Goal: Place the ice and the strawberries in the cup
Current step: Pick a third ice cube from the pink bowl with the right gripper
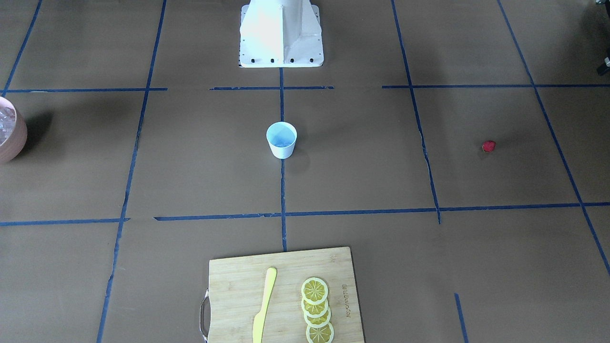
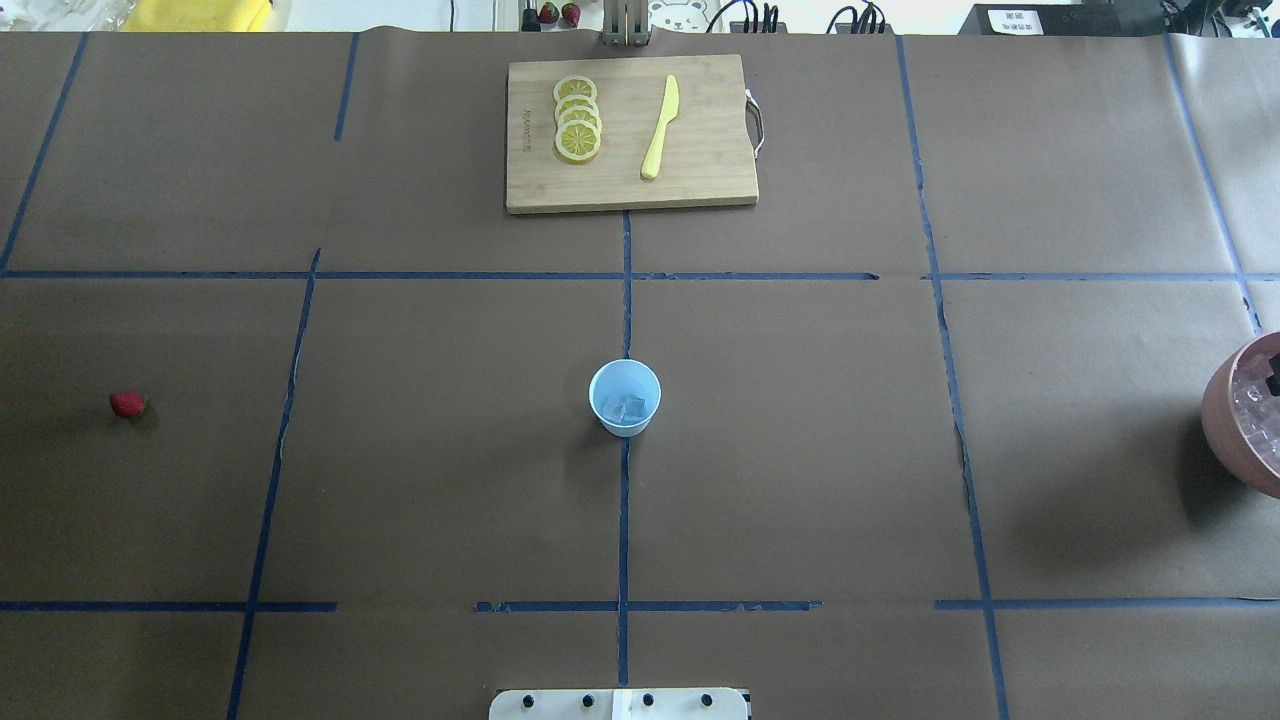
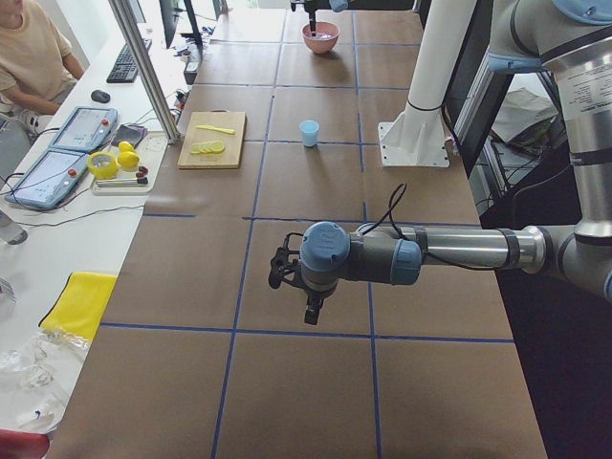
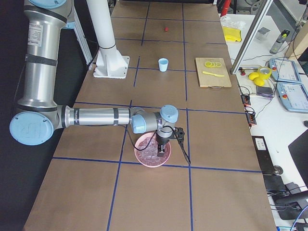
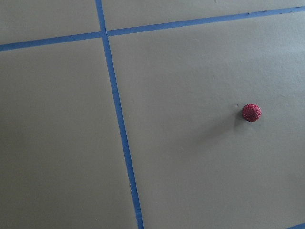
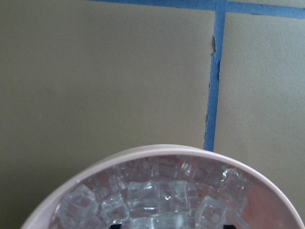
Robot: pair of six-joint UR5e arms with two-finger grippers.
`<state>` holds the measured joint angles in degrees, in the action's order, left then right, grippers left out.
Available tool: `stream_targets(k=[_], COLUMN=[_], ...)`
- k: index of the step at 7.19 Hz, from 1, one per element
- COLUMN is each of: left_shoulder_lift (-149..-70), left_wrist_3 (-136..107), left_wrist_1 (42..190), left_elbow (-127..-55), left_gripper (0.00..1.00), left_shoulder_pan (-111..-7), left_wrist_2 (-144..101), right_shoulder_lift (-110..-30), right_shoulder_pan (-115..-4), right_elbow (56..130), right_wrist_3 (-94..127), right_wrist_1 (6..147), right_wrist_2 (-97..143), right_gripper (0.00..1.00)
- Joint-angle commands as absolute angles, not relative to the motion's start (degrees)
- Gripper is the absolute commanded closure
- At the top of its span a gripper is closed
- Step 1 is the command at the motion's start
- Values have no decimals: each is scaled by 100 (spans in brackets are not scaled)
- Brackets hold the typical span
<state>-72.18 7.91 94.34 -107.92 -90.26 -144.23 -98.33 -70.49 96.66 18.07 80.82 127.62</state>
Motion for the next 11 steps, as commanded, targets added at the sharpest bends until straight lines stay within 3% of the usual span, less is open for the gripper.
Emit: stream_targets(k=[1, 2, 3, 6, 8, 11], left_shoulder_lift=[-7198, -7181, -7181, -7172, -7172, -7120], left_wrist_3=[791, 791, 791, 782, 791, 791], left_wrist_1=[9439, 9439, 9439, 9413, 9413, 9422], left_elbow=[-10802, -10819, -10828, -10889, -10890, -10907], left_gripper=[0, 0, 0, 0, 0, 0], left_shoulder_pan=[-9026, -9026, -9026, -9026, -9026, -9026], left_wrist_2=[-14423, -14423, -14423, -14423, -14423, -14432], right_shoulder_lift=[-9817, -9817, -9817, -9852, -9844, -9993], right_shoulder_pan=[-7049, -7049, -7049, -7049, -7058, -7330], right_elbow=[9624, 9624, 9624, 9650, 9781, 11094], right_wrist_3=[1811, 1845, 1854, 1820, 1758, 1854], right_wrist_1=[8077, 8077, 8077, 8060, 8051, 8469], right_wrist_2=[12770, 12771, 12771, 12823, 12832, 12841], right_gripper=[30, 44, 50, 95, 100, 100])
